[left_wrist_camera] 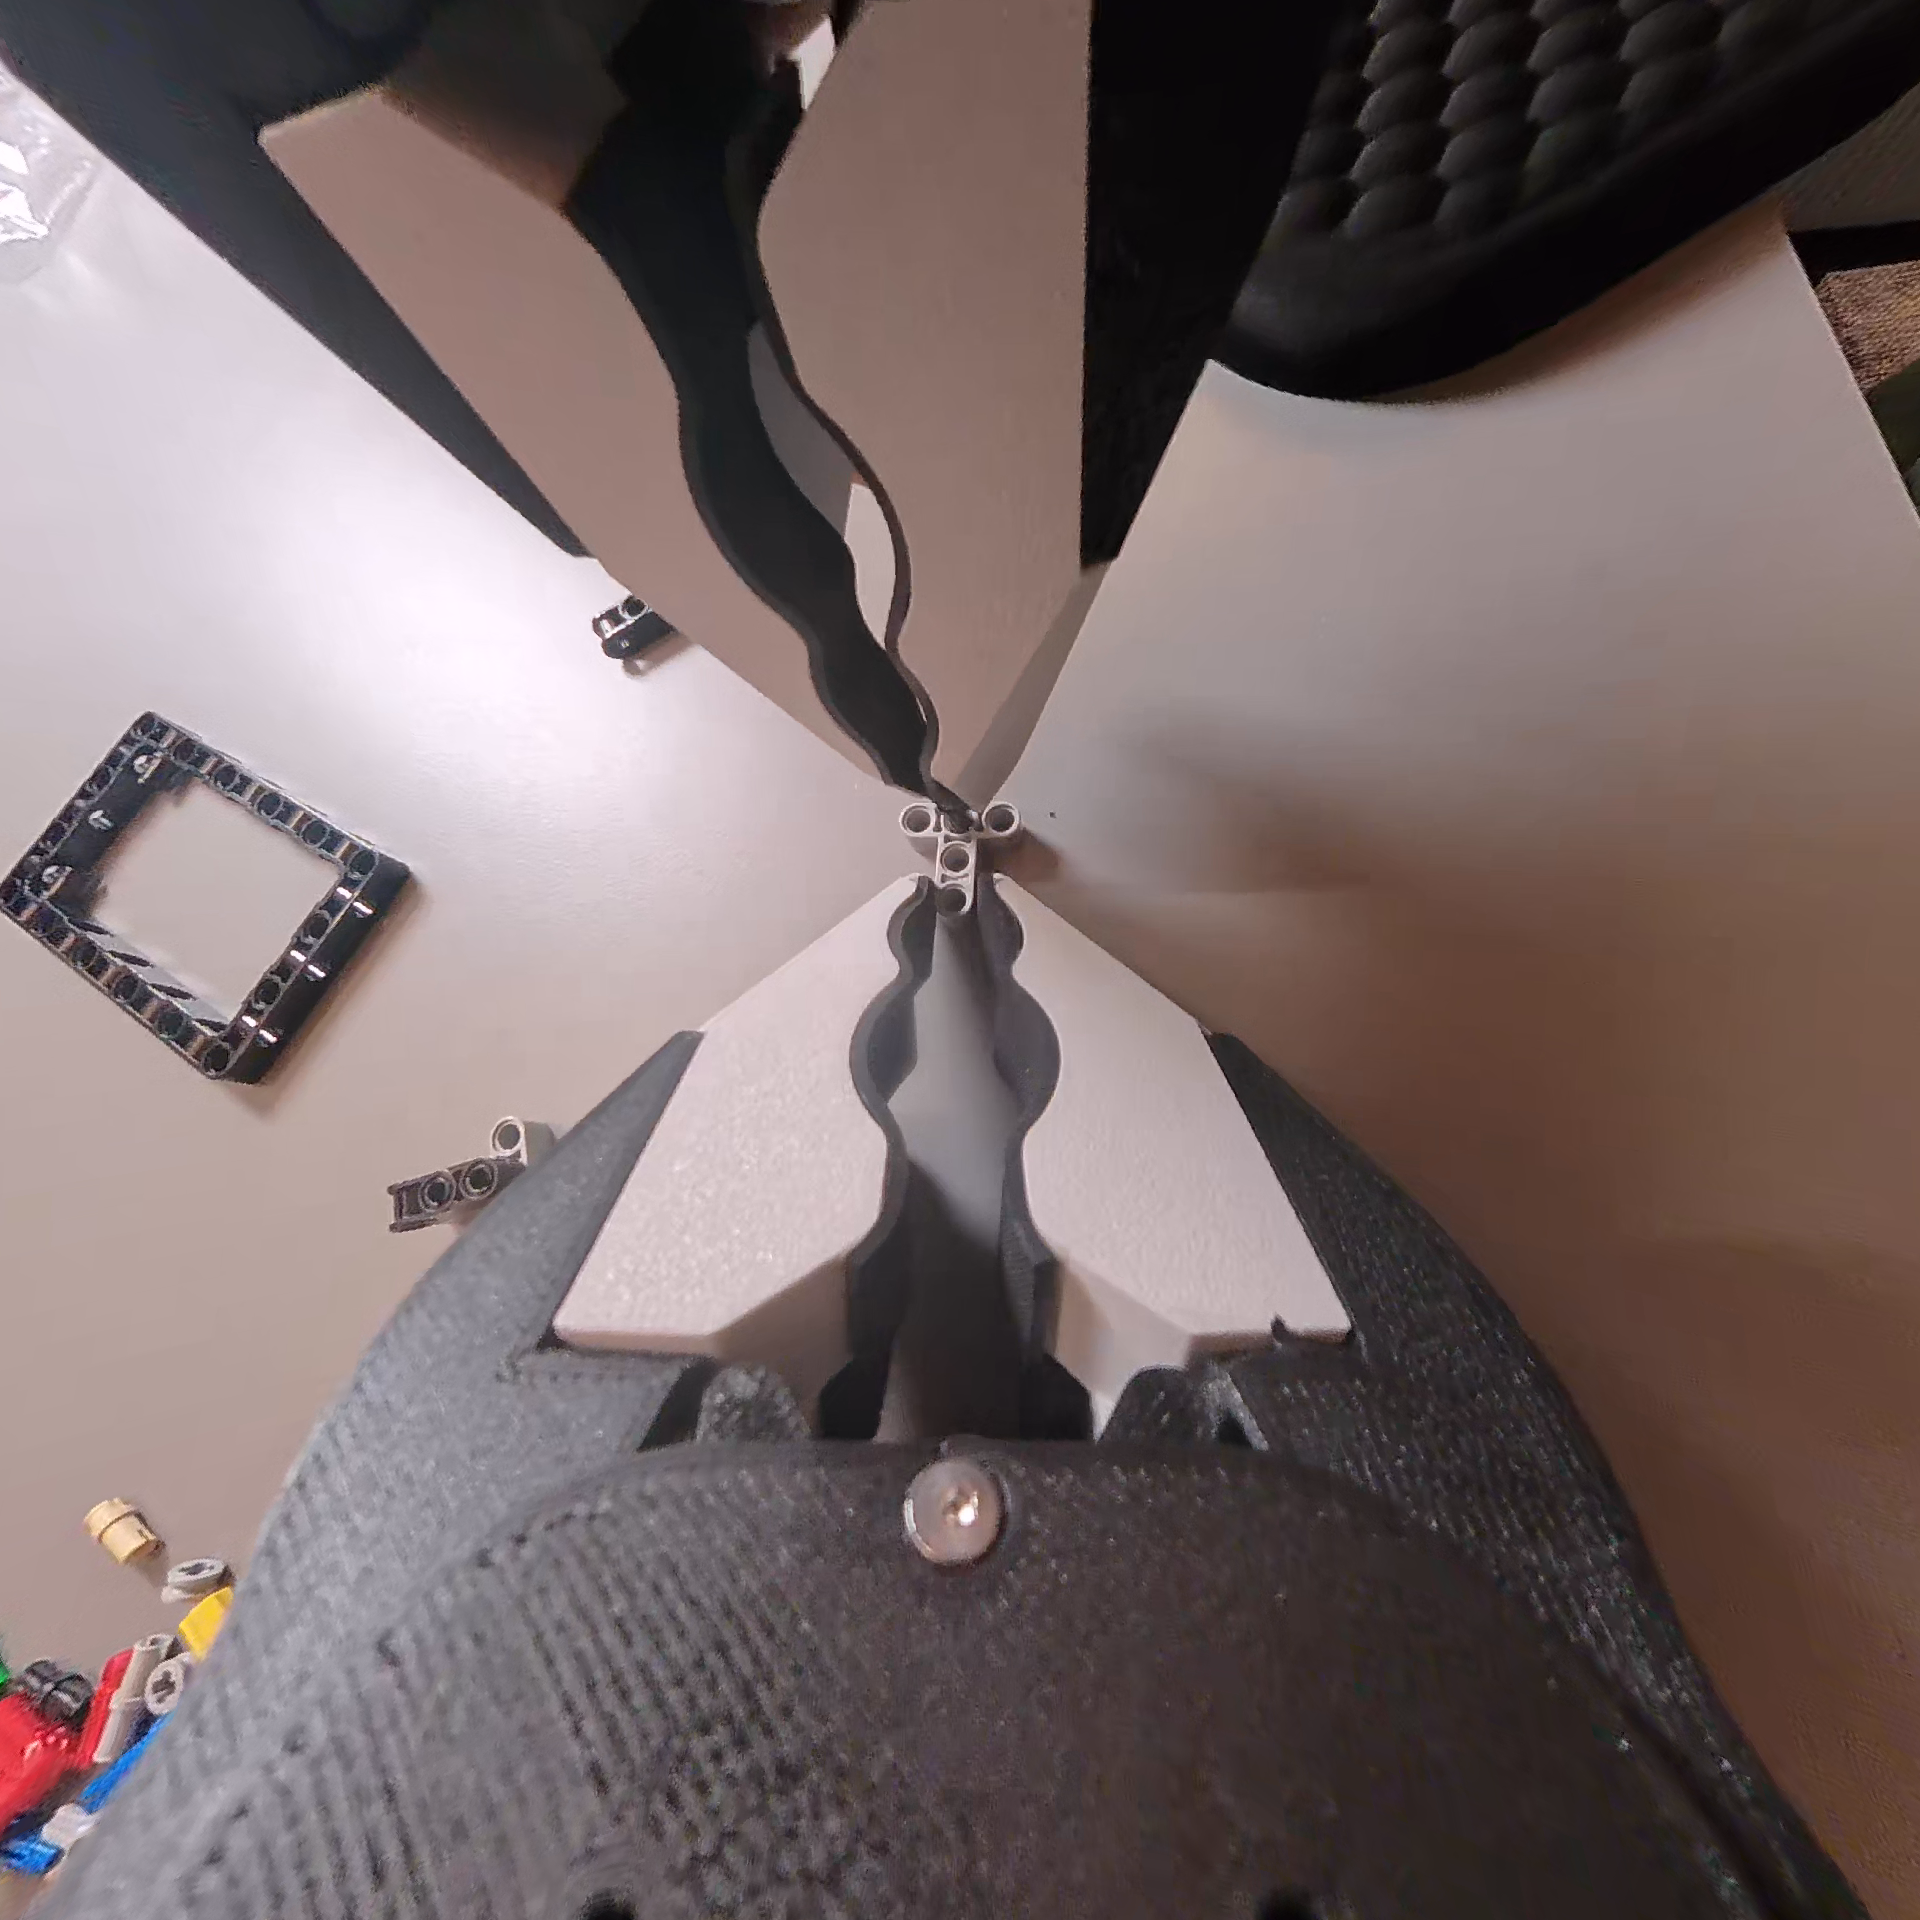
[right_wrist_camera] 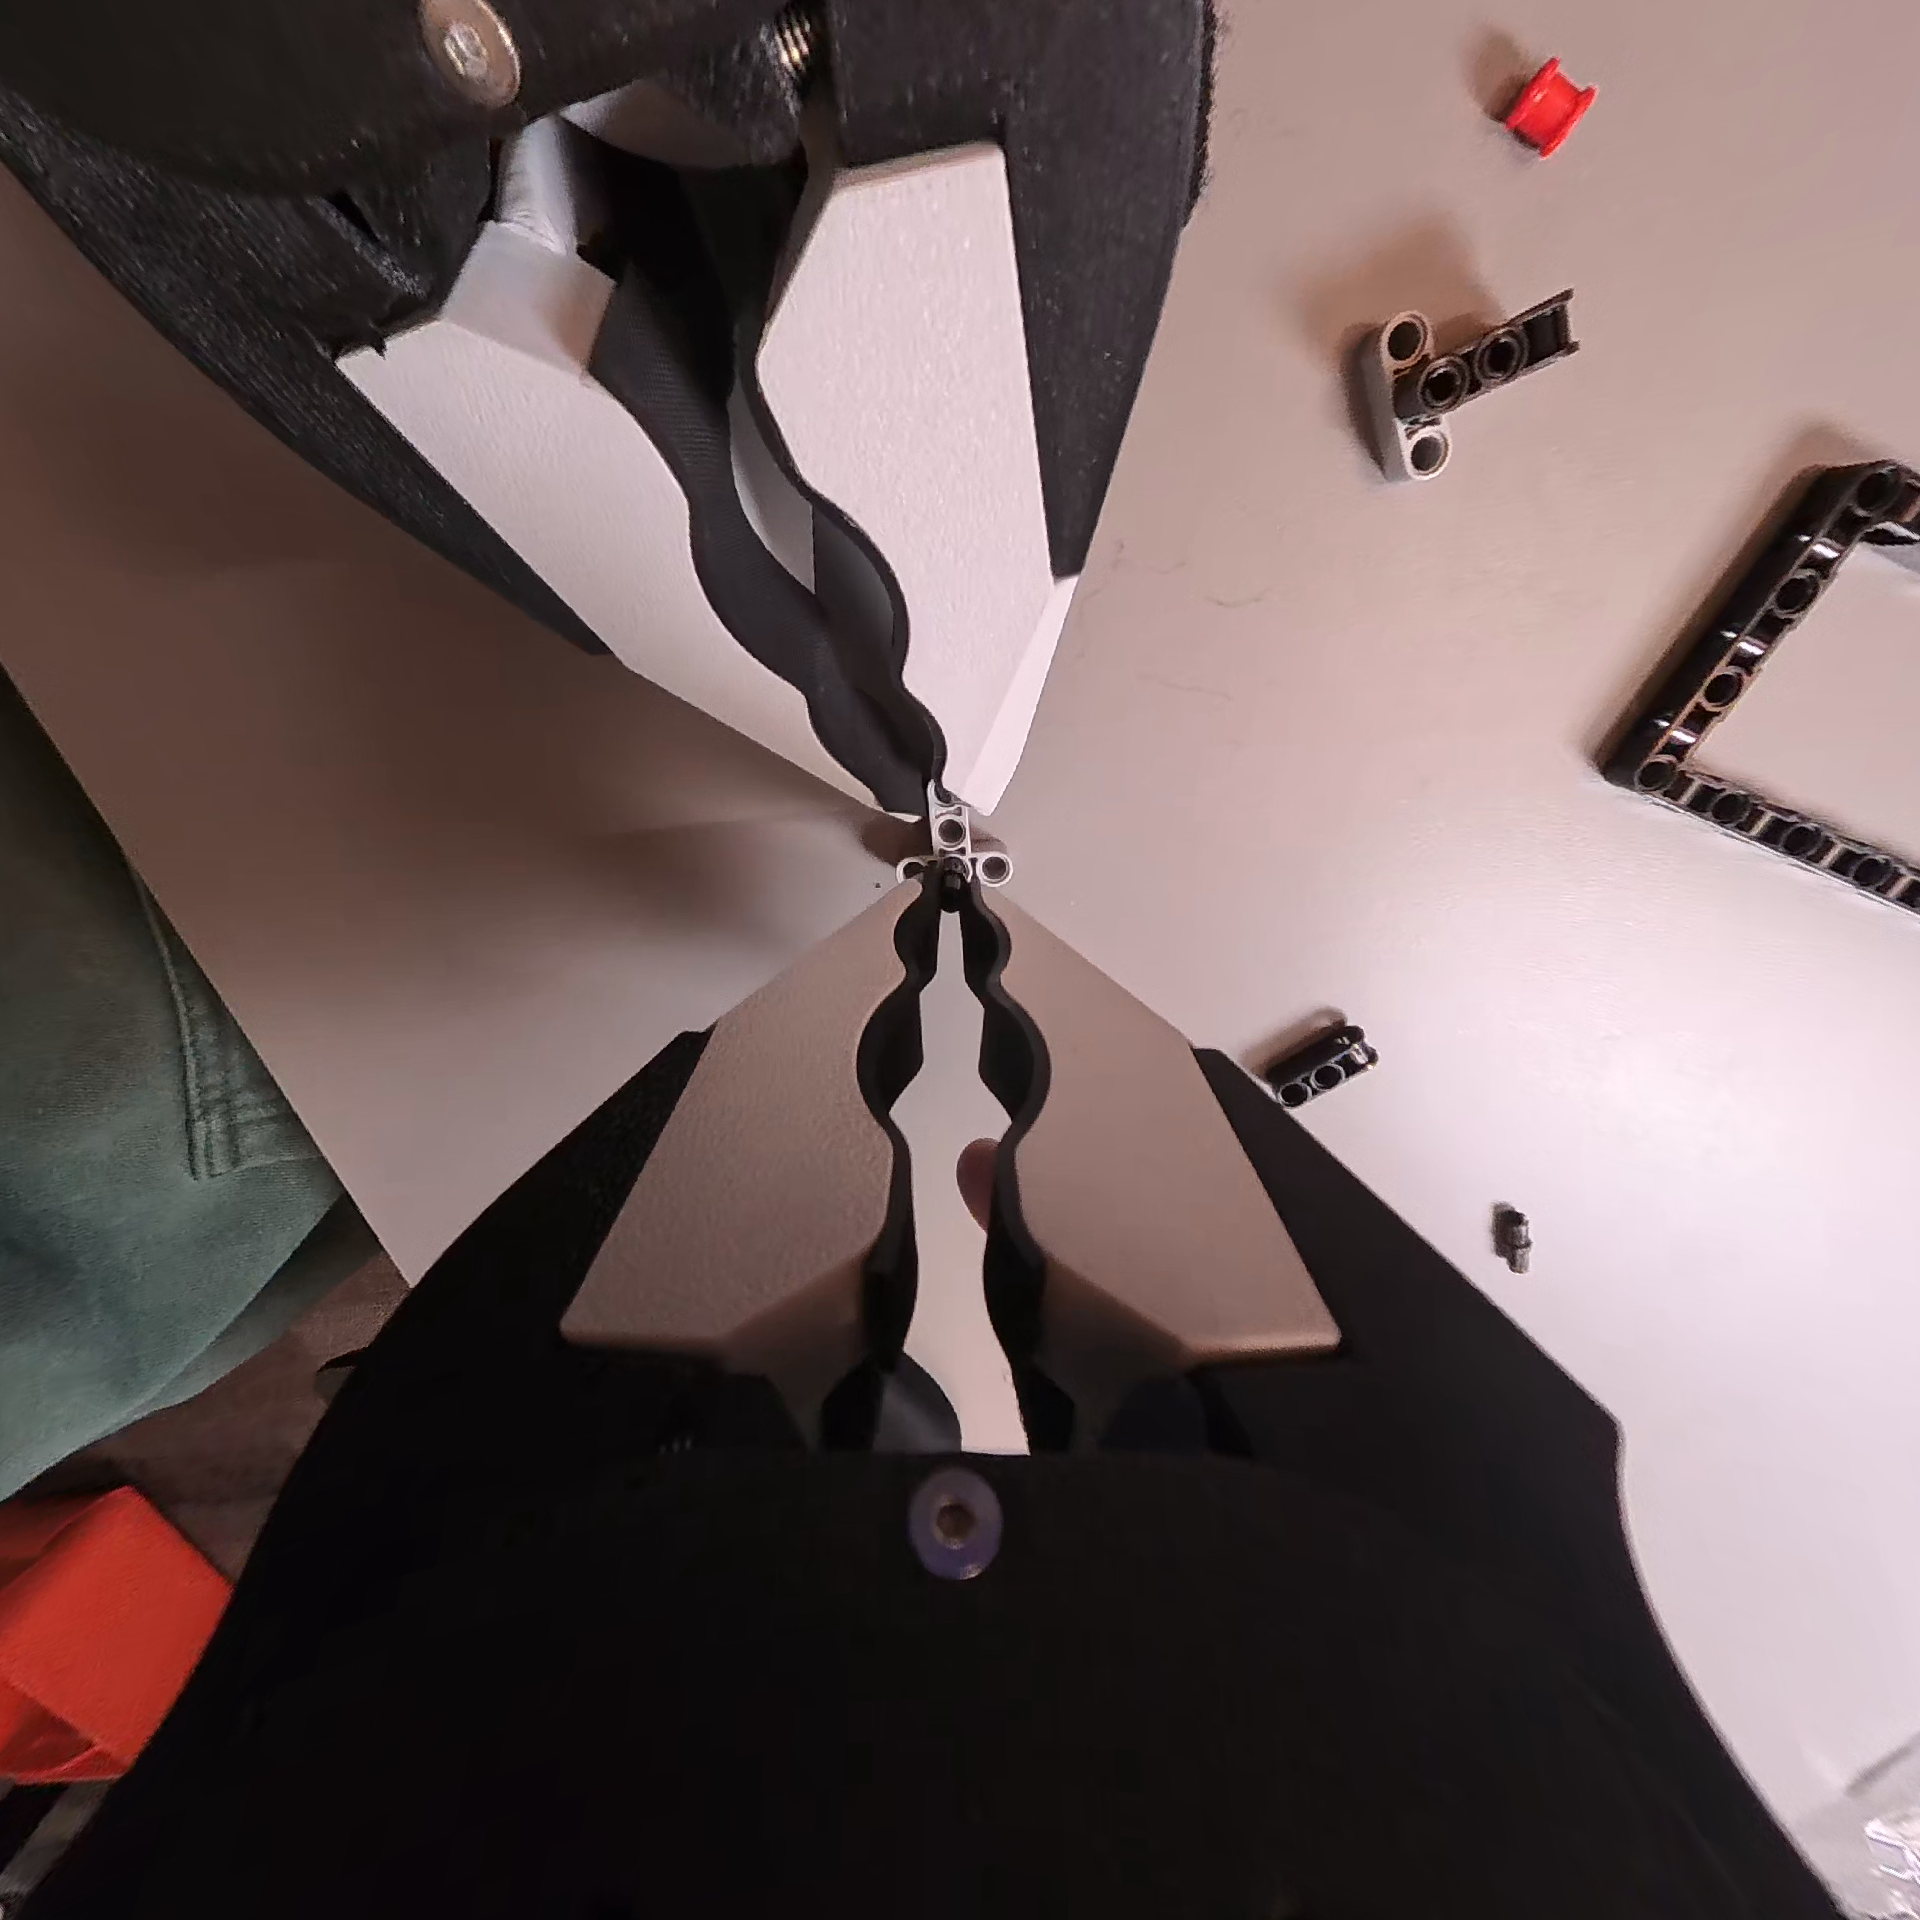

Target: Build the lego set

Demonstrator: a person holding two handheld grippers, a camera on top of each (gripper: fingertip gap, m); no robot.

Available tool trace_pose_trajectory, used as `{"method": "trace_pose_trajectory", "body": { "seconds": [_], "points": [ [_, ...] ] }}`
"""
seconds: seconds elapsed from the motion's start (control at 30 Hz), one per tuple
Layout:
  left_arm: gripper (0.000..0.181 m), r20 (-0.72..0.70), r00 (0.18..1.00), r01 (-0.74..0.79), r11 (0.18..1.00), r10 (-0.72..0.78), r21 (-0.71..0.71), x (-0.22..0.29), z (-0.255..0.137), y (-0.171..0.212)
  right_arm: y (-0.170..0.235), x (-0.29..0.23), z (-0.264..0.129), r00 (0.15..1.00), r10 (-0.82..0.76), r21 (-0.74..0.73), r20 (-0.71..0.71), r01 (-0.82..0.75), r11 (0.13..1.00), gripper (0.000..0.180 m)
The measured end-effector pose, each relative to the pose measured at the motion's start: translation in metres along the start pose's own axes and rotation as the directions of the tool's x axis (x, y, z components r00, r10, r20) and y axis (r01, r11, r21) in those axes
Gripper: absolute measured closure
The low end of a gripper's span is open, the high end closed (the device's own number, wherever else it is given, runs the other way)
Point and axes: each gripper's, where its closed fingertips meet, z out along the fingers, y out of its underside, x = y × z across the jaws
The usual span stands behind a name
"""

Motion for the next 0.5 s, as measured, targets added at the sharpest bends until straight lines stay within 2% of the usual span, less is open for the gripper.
{"method": "trace_pose_trajectory", "body": {
  "seconds": [0.33, 0.5],
  "points": [
    [0.174, 0.007, 1.000, -0.018, 1.000, 0.018, 0.001, 0.0001, -0.0001, -0.0002, 0.0030, 0.0007, 0.0006, 0.999, -0.034, -0.065, 0.001, 0.034, 0.997, 0.178],
    [0.174, 0.025, 0.999, 0.030, 1.000, -0.030, -0.009, -0.0010, -0.0003, 0.0002, 0.0018, 0.0016, 0.0007, 0.996, 0.087, -0.069, -0.004, -0.087, 0.994, 0.179]
  ]
}}
